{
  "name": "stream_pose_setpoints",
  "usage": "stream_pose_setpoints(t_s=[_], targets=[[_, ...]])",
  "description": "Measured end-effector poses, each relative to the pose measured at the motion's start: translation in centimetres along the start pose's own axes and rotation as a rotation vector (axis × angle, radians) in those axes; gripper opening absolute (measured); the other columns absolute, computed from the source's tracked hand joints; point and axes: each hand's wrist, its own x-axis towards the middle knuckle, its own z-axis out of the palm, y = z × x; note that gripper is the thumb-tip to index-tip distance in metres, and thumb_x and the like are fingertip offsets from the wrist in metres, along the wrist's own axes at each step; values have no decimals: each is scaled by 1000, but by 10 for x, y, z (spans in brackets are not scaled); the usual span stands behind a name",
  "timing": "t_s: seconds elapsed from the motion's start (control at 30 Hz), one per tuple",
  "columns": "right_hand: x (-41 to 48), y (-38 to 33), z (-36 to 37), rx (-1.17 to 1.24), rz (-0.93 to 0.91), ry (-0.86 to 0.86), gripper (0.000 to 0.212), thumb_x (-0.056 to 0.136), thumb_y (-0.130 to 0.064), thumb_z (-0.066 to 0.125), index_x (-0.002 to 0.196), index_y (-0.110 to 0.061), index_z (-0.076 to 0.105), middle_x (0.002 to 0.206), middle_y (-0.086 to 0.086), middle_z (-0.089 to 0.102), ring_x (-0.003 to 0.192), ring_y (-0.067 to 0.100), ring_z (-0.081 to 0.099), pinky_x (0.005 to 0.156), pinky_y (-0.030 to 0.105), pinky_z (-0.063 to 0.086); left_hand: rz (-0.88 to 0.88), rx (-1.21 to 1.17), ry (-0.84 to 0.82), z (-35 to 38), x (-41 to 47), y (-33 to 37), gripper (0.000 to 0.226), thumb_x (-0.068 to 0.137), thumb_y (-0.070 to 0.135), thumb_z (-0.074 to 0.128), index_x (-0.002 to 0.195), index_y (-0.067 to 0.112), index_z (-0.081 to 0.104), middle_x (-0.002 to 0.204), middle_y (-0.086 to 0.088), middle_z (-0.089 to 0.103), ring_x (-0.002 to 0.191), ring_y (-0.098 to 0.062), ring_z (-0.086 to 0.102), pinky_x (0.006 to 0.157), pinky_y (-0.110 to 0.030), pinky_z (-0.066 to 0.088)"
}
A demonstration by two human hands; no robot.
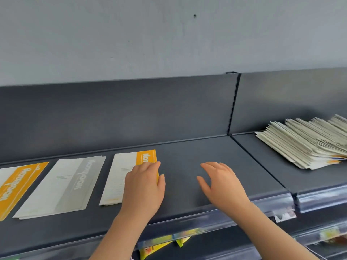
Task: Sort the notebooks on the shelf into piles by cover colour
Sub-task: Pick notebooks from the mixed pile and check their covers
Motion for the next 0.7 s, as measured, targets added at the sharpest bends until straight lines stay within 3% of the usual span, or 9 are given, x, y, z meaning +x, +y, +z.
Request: stream_pose_setpoints(t_s=[0.1, 0.23, 0.53, 0.7], targets=[[-13, 30, -19, -8, 40, 28, 40, 97, -37, 41, 131, -17, 50, 132, -7, 53, 121, 14, 48, 113, 22, 15, 48, -69, 0, 7, 2, 35, 43, 98, 37, 39, 140, 27, 43, 138, 11, 49, 126, -11, 42, 102, -26, 32], [-31, 82, -43, -17, 92, 64, 44, 97, -38, 41, 137, -18, 45, 139, -9, 48, 126, 10, 44, 114, 22, 12, 122, -107, 0, 19, 7, 89, 43, 97, 38, 39, 139, 28, 45, 135, 12, 51, 124, -11, 44, 101, -26, 35], [-63, 227, -106, -73, 126, 108, 44, 96, -38, 43, 137, -20, 45, 139, -9, 48, 128, 7, 43, 118, 26, 12, 181, -251, -23, 61, 13, 242, 40, 97, 36, 40, 135, 27, 49, 127, 13, 55, 116, -12, 45, 98, -26, 36], [-79, 303, -136, -100, 151, 136, 43, 96, -37, 45, 135, -19, 49, 136, -7, 52, 127, 9, 45, 116, 27, 19, 238, -315, -26, 84, 20, 326, 35, 97, 33, 42, 129, 23, 55, 116, 9, 60, 106, -14, 49, 92, -30, 42]])
